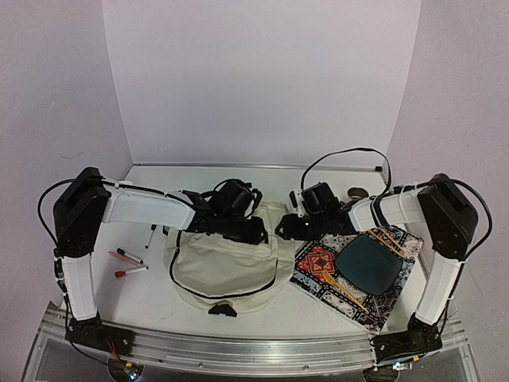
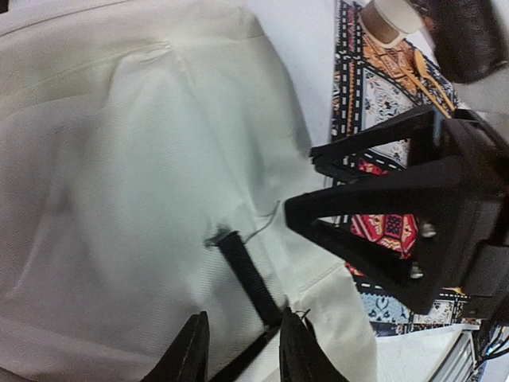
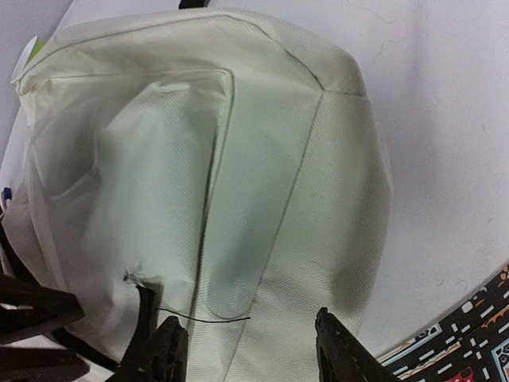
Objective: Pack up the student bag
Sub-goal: Adjust the student bag at the center of the board, then pick up the student bag from the center of the board.
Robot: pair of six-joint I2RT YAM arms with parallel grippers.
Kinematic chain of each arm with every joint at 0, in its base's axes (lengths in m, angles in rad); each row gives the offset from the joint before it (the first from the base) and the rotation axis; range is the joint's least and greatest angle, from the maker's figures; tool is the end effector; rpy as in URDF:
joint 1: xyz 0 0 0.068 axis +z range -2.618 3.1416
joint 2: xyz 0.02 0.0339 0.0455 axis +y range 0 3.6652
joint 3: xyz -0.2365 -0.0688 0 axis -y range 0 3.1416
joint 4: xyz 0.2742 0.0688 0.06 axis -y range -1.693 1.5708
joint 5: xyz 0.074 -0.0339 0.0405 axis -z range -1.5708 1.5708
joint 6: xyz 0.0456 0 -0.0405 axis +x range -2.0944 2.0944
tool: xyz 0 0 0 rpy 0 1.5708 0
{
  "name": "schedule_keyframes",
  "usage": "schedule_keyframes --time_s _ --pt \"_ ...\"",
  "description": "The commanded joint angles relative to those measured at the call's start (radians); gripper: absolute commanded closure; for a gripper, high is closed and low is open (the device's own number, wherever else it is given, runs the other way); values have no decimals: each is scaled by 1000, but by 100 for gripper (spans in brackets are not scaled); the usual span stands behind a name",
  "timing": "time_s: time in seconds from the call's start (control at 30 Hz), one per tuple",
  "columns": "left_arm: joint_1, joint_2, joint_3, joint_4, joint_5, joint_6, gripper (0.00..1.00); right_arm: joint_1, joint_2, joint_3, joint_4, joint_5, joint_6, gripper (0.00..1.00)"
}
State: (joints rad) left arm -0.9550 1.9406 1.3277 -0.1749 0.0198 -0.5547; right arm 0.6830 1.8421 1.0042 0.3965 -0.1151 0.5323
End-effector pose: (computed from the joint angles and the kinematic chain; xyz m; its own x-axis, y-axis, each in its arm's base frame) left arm 0.2584 -0.3668 0.1406 -0.7821 0.1937 -0.5922 0.4850 0.7860 -0.3835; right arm 0.3219 0.2687 0.1267 -0.6446 0.1255 -0.7542 -0.4414 0.7443 0.5011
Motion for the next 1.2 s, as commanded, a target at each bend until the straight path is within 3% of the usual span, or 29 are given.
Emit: schedule_keyframes --time_s 0.0,0.23,0.33,0.77,0.83,1.1,1.17 --pt "-21 43 84 19 -9 -21 66 0 8 -11 0 63 1 44" --pt "-22 98 130 -34 -112 -33 62 0 43 -7 -10 66 12 44" --pt "-22 87 118 -37 -136 -35 61 -5 33 -17 -9 92 18 38" --pt "-22 79 100 -35 -115 -34 62 -35 145 13 58 -25 44 31" --pt "-22 79 99 -35 -116 -32 62 -37 146 5 96 -74 38 39" --pt "-21 89 120 -35 -117 -36 62 -37 63 -38 199 -207 35 95" --pt "-21 93 127 -35 -106 -37 62 -36 33 -44 200 -209 26 100"
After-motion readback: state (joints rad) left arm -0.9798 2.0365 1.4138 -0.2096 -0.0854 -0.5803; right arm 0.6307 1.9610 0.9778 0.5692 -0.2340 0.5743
